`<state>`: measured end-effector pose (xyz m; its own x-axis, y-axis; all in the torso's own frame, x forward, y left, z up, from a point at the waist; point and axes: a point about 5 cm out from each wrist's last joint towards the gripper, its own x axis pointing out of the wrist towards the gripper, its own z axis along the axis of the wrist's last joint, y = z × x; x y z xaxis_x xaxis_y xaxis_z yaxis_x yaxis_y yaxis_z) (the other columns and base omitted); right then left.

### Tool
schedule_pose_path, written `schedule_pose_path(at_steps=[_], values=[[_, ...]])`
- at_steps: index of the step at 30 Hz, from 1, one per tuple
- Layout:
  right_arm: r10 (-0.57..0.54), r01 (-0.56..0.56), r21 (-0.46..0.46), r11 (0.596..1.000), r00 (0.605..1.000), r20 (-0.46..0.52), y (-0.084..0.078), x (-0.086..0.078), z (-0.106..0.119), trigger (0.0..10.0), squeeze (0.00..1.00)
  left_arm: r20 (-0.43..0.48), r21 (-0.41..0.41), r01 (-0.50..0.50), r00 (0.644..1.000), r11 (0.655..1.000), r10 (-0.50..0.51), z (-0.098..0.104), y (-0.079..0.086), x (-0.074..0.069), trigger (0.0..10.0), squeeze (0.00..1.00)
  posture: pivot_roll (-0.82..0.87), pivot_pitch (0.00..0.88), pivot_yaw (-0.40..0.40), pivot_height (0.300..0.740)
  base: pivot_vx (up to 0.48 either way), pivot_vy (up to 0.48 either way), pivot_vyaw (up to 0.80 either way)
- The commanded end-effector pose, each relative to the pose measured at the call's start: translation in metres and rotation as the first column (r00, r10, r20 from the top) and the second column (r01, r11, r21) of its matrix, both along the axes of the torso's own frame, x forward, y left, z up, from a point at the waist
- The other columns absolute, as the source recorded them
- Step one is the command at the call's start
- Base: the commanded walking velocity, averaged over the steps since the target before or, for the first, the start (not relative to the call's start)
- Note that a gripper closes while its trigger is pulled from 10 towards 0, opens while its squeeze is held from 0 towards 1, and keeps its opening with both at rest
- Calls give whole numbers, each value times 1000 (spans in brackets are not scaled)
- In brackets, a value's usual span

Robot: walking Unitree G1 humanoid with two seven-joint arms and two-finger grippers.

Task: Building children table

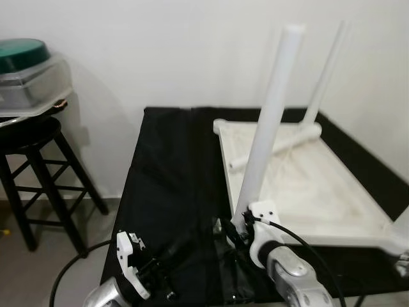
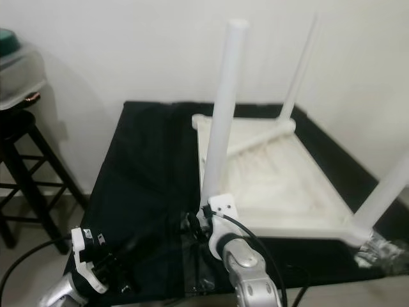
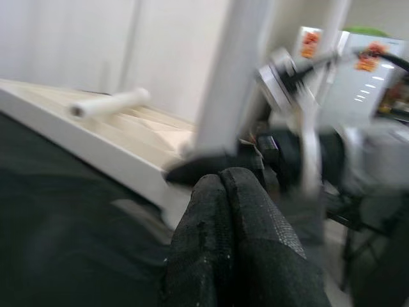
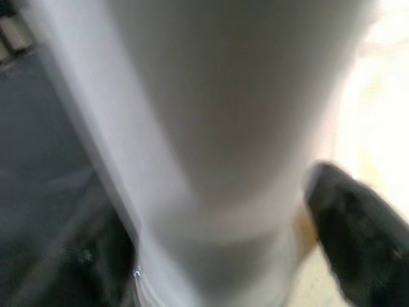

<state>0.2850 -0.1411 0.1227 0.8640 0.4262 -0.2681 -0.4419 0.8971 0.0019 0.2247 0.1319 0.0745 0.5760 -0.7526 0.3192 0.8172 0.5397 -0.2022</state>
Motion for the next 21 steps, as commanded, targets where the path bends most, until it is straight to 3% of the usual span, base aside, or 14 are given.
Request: schedule_pose_path(at_steps=[1, 4, 10, 12, 13, 17, 18, 21], values=[[207, -222, 64, 973, 961, 182, 1, 13, 38, 10000, 0, -22, 7, 9, 1000, 1000, -9, -4, 2, 0, 10000, 0, 27, 0, -13, 740, 0, 0, 0], [333, -342, 2, 940, 917, 218, -6, 19, 47, 10000, 0, -22, 8, 10, 1000, 1000, -10, -4, 2, 1, 10000, 0, 34, 0, -16, 740, 0, 0, 0], [459, -458, -51, 887, 868, 188, -16, 32, 56, 10000, 0, -18, 12, 11, 1000, 1000, -11, -4, 1, 2, 10000, 0, 56, 0, -32, 740, 0, 0, 0], [459, -458, -51, 887, 868, 188, -16, 32, 56, 10000, 0, -18, 12, 11, 1000, 1000, -11, -4, 1, 2, 10000, 0, 56, 0, -32, 740, 0, 0, 0], [535, -533, -58, 844, 829, 163, -19, 42, 59, 10000, 0, -15, 17, 14, 1000, 1000, -14, -4, 1, 3, 10000, 0, 68, 0, -35, 740, 0, 0, 0], [574, -574, -45, 817, 805, 150, -23, 52, 62, 9922, 0, -10, 29, 25, 1000, 999, -25, -4, 1, 3, 10000, 0, 73, 0, -35, 740, 0, 0, 0], [588, -590, -33, 807, 795, 150, -26, 58, 64, 4824, 0, -7, 40, 31, 999, 999, -31, -5, 1, 3, 10000, 0, 77, 0, -34, 740, 0, 0, 0], [588, -590, -33, 807, 795, 150, -26, 58, 64, 4824, 0, -7, 40, 31, 999, 999, -31, -5, 1, 3, 10000, 0, 77, 0, -34, 740, 0, 0, 0]])
